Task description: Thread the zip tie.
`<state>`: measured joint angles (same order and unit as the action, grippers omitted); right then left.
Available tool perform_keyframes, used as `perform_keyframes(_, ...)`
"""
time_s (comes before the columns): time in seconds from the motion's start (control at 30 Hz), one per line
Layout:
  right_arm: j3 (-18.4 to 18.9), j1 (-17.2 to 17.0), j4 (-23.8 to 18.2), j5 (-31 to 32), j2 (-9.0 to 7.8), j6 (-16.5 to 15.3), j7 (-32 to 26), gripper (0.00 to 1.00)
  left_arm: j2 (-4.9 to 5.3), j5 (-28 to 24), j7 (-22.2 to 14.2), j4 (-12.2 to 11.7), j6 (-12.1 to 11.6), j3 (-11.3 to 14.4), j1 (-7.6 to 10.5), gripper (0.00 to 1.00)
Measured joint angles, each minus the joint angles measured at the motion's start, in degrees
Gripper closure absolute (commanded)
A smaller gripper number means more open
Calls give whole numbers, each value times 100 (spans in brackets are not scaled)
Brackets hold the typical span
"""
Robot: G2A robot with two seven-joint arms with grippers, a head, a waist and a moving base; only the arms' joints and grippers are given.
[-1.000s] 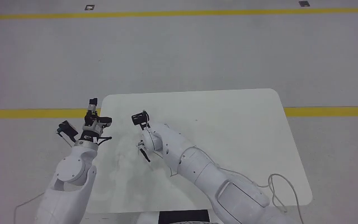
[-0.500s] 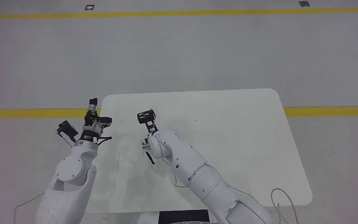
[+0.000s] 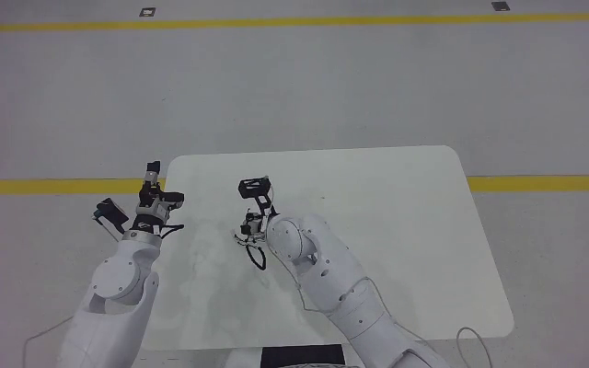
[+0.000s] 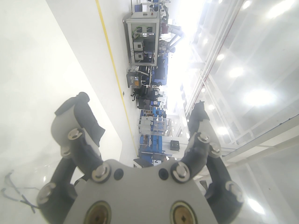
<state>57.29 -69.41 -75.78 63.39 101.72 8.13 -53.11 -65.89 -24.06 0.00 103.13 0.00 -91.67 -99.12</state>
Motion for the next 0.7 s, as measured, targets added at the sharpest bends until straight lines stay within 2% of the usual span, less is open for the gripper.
perform_keyframes(0.2,260,-25,69,-607,-89,-1048,-75,100,0,0,0,0,0,0,0,0)
perform_keyframes(0.33,255,-24,68,-581,-88,-873,-74,100,0,0,0,0,0,0,0,0)
perform_keyframes(0.53,248,-34,72,-593,-89,-898,-59,100,0,0,0,0,0,0,0,0)
perform_keyframes(0.63,228,-44,136,-739,-120,-1162,-39,100,0,0,0,0,0,0,0,0)
perform_keyframes(0.7,224,-8,189,-843,-152,-1448,-116,100,0,0,0,0,0,0,0,0)
